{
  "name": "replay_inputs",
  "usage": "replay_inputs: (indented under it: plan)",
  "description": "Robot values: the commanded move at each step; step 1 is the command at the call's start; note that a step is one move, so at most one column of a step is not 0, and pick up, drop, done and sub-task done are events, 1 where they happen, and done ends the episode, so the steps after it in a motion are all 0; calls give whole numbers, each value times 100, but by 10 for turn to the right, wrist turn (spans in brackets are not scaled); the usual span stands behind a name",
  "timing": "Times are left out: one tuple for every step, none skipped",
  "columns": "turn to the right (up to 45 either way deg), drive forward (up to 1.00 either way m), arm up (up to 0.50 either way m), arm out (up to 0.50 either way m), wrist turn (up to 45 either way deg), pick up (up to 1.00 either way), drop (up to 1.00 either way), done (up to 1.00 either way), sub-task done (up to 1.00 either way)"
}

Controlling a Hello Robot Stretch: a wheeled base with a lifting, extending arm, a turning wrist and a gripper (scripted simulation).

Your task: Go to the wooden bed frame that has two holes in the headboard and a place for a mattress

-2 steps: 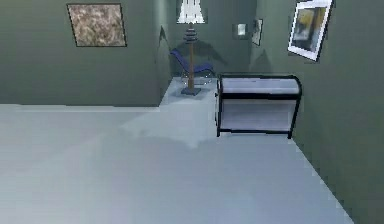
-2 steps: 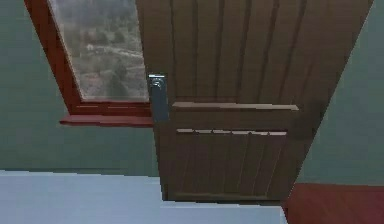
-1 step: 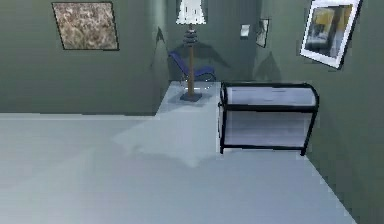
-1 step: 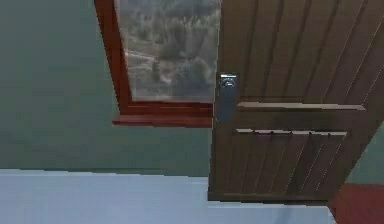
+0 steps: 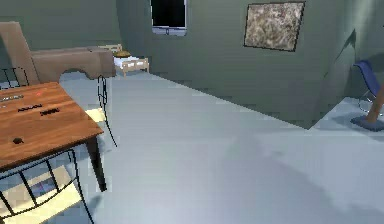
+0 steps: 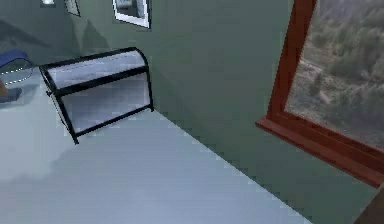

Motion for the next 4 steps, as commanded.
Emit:
replay_inputs:
  plan:
    - [-30,0,0,0,0,0,0,0,0]
    - [0,100,0,0,0,0,0,0,0]
    - [0,100,0,0,0,0,0,0,0]
    - [-90,0,0,0,0,0,0,0,0]
